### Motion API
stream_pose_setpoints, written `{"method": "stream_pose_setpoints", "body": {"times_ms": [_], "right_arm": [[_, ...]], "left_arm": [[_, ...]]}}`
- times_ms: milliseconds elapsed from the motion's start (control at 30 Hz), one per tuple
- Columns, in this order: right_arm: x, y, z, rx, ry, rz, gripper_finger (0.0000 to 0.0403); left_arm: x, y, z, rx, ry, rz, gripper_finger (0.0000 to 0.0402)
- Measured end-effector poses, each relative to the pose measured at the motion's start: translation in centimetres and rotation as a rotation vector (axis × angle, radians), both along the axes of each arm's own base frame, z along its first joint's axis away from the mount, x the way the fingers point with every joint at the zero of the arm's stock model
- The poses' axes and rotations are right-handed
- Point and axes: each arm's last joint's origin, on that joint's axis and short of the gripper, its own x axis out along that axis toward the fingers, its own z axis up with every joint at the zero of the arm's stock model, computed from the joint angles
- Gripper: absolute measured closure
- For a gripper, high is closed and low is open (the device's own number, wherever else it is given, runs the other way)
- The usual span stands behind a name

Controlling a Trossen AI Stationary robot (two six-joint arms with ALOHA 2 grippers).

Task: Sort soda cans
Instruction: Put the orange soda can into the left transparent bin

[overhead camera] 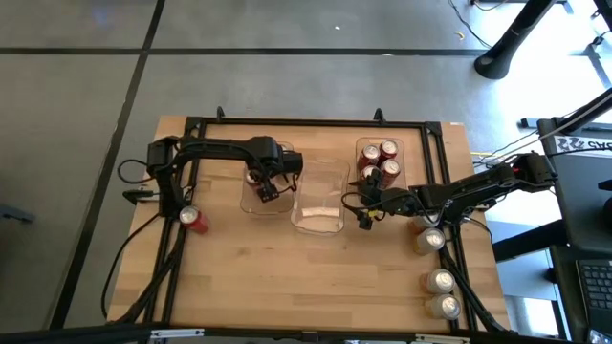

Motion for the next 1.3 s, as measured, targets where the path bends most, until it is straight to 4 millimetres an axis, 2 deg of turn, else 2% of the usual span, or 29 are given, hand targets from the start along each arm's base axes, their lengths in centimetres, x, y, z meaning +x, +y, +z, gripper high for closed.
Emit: {"method": "stream_pose_setpoints", "body": {"times_ms": [300,667,967,1167,1300], "right_arm": [[0.0,0.0,0.0,0.000,0.000,0.000,0.0056],[0.0,0.0,-0.1,-0.001,0.008,0.000,0.0056],[0.0,0.0,-0.1,0.004,0.009,0.009,0.0056],[0.0,0.0,-0.1,0.004,0.008,0.009,0.0056],[0.0,0.0,-0.1,0.004,0.007,0.009,0.0056]], "left_arm": [[-0.4,-0.1,0.5,-0.008,0.039,0.008,0.0050],[-0.3,-1.1,5.1,0.038,-0.033,0.003,0.0066],[-3.3,-4.4,9.5,0.065,-0.173,0.046,0.0066],[-5.5,-7.1,12.1,0.060,-0.296,0.007,0.0066],[-6.4,-8.3,13.2,0.050,-0.358,-0.079,0.0066]]}}
